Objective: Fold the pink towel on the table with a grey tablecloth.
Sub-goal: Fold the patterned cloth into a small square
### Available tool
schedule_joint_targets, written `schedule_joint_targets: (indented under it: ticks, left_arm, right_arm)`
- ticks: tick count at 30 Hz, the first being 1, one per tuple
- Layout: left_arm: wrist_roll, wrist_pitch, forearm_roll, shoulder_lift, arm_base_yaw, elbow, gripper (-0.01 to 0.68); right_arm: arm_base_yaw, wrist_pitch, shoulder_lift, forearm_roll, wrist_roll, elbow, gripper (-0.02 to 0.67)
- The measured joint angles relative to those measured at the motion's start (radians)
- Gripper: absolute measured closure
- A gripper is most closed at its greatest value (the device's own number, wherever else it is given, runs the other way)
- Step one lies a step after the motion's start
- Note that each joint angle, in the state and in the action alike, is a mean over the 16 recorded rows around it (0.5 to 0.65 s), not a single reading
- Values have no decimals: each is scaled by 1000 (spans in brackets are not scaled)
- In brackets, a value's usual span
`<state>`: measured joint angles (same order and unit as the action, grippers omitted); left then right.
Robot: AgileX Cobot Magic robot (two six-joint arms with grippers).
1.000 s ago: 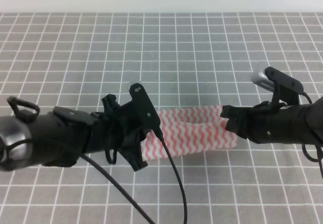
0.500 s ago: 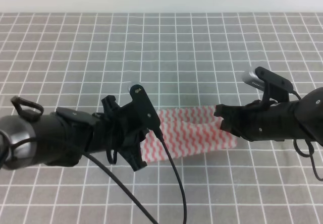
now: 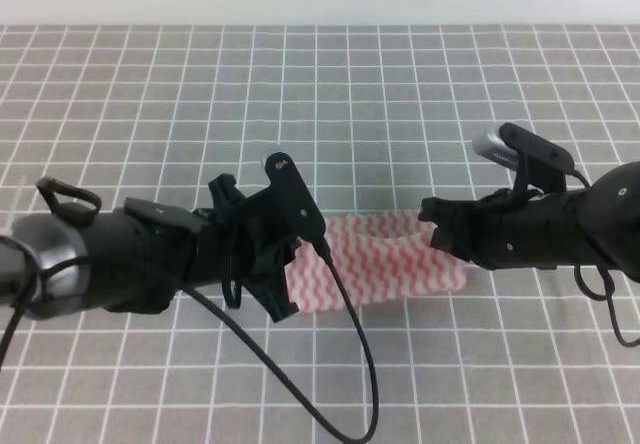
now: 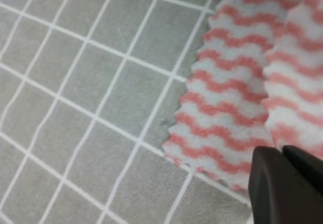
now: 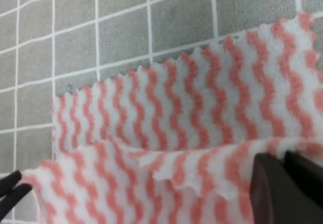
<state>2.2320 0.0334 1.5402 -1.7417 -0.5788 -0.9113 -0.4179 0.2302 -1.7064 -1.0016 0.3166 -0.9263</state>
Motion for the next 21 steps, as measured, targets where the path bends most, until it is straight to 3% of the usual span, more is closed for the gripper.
schedule_joint_targets:
  ticks: [21]
  left_arm:
    - [8,-28,1,-36,0,-6,674]
  right_arm:
    - [0,-10,-66,0,24,-37,664]
